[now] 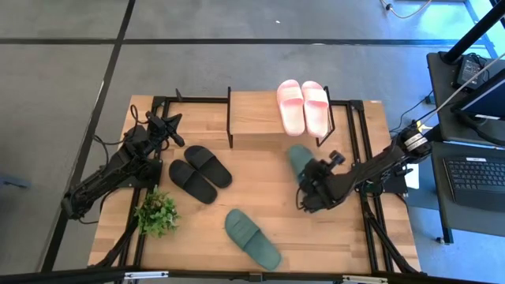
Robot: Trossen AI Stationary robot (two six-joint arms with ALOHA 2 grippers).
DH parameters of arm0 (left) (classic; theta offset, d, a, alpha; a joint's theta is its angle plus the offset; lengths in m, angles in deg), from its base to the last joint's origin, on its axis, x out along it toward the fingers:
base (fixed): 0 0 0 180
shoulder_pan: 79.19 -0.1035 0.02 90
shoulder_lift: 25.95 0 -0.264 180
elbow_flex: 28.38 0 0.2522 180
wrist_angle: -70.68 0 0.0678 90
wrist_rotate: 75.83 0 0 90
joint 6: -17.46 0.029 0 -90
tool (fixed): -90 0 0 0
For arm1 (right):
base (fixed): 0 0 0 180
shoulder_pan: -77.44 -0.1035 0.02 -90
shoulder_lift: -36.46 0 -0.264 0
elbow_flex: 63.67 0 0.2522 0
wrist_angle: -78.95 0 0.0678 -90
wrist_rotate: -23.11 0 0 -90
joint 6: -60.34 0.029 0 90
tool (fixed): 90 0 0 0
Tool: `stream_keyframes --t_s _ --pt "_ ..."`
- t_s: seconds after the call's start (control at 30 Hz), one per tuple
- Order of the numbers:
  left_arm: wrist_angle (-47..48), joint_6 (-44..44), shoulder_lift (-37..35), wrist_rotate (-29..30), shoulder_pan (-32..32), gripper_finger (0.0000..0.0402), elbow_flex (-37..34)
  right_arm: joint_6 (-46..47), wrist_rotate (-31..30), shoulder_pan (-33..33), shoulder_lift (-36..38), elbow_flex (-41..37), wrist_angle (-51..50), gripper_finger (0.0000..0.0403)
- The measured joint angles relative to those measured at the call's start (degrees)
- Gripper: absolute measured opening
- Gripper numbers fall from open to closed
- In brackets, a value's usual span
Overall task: Pick and place slides into the shelf
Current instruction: Put the right green slide under the shelf
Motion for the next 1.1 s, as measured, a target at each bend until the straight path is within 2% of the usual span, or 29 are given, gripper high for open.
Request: stream_keyframes --t_s 0.13,0.33,0.53,0.6,0.9,1.1 --pt "0.0 0.0 -0.01 0.0 0.0 0.0 0.0 9.81 0.24 -0.02 -0.01 -6.43 1.32 0.0014" --pt "0.0 -0.02 0.0 0.02 0.0 0.0 -0.02 10.34 0.07 0.92 0.0 -12.78 7.98 0.0014" --pt "0.0 -0.44 -0.02 0.02 -0.02 0.0 0.0 14.64 0.0 4.01 0.0 -18.21 12.28 0.0015" --pt "0.0 -0.46 0.0 0.02 0.0 0.0 -0.02 13.6 -0.15 4.92 0.0 -19.12 14.97 0.0015" --pt "0.0 -0.5 -0.02 0.04 0.0 0.0 0.0 -1.89 -2.55 9.51 0.0 -21.36 30.02 0.0015" --pt "0.0 -0.57 0.0 0.04 0.0 0.0 0.0 -2.06 -2.93 12.86 0.0 -22.42 30.69 0.0021"
